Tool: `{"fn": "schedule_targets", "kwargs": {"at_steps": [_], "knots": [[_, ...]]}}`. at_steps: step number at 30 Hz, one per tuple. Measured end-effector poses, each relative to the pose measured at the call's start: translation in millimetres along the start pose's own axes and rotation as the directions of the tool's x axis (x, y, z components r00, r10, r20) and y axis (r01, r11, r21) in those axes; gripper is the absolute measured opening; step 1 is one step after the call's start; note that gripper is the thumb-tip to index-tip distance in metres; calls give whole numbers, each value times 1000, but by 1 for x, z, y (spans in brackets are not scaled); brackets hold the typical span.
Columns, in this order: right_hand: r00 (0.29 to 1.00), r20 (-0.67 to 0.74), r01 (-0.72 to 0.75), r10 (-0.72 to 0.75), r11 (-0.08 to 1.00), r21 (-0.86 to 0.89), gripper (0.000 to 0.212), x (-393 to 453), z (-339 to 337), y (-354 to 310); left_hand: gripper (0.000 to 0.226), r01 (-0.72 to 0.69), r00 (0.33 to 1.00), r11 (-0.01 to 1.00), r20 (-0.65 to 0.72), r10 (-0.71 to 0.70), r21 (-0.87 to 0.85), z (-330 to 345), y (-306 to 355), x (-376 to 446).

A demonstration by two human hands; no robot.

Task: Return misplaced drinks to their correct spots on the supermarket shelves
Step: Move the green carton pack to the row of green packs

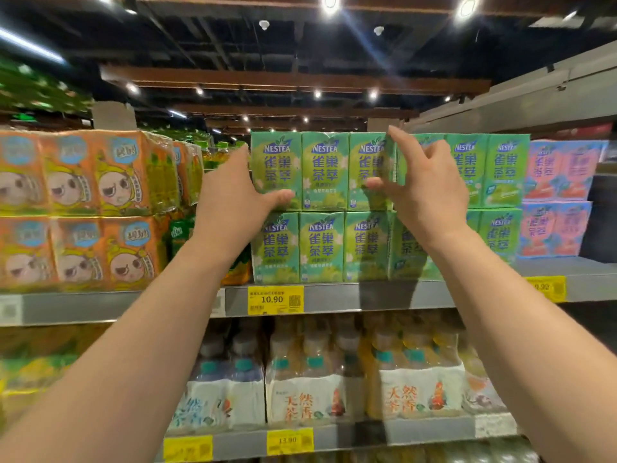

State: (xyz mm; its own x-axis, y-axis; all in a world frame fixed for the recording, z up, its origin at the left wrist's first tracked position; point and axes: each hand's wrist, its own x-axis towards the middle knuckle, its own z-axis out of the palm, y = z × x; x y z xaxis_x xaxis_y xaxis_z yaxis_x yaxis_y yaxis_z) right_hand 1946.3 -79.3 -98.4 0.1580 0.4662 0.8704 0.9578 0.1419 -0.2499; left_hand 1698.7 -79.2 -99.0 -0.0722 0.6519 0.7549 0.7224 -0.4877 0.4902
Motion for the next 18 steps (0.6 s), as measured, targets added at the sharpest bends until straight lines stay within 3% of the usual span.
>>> {"fn": "schedule_targets", "kwargs": {"at_steps": [4,10,14,18], "knots": [[999,43,-17,18,1000,-7,74,-33,-15,-1,76,23,999,986,-28,-19,164,-13,5,-44],[971,235,-8,-46,974,225,39,-108,-31,-38,54,103,993,953,22,-114,284,-49,-13,-125],[870,464,-2,-169,938,346,34,-160,-34,-76,53,214,966,883,41,-253,419,-83,-41,-182],[752,608,-50,-254,898,437,33,-208,-26,-125,52,283,937,802,28,-349,527,-125,-70,-231]]}}
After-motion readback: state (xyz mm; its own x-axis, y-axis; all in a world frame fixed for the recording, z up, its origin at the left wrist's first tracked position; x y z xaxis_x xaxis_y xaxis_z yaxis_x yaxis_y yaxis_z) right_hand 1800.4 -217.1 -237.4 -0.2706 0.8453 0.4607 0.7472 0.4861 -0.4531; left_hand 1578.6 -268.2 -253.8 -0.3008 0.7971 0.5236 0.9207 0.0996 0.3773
